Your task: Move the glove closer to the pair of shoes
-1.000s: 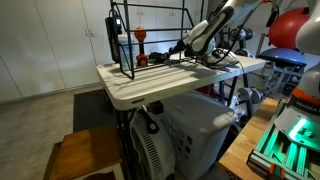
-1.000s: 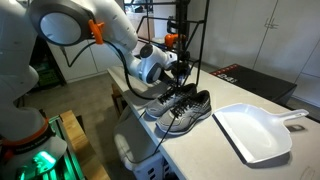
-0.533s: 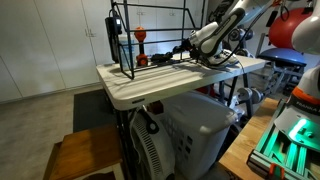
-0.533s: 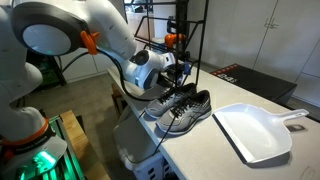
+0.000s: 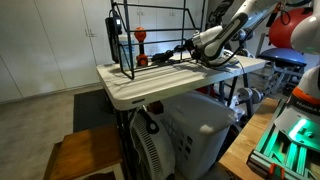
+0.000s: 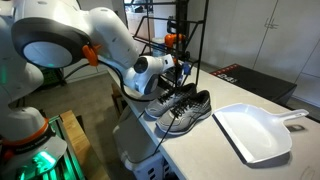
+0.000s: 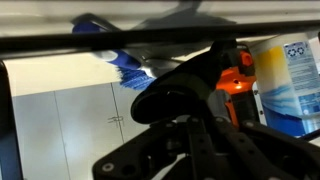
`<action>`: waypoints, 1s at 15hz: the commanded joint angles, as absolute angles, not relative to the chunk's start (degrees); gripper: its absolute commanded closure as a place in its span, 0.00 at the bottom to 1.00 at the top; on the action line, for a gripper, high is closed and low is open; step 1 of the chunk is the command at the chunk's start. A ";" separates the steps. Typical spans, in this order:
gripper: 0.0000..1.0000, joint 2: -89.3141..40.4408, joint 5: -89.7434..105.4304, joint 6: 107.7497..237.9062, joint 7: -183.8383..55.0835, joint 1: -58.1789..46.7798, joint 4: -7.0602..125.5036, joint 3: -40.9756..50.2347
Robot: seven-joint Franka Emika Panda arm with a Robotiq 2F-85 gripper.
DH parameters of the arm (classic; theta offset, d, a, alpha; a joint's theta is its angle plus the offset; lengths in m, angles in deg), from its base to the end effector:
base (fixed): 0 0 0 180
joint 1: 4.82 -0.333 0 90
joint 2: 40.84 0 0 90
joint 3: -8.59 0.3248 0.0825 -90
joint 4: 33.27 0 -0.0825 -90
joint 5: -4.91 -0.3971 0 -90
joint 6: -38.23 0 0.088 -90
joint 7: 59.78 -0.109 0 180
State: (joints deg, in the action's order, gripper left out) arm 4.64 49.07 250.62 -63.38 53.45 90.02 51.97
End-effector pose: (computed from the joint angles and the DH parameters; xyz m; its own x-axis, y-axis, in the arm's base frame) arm 0.5885 -0.1064 0.2553 0.4335 -0.0708 0.8984 0.2557 -0.9463 -0.1980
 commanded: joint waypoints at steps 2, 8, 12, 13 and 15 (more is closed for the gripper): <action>0.99 4.11 50.11 258.65 -62.18 54.80 93.95 51.79; 0.99 -5.65 46.20 273.34 -64.43 46.00 99.86 40.91; 0.99 -12.11 43.71 279.81 -67.17 36.01 103.71 28.93; 0.99 -13.76 43.79 280.12 -68.72 33.88 104.71 26.37; 0.99 -16.75 44.45 279.15 -71.83 30.05 106.57 21.55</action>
State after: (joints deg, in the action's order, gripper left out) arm -10.24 45.16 279.36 -66.99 36.15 102.04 28.97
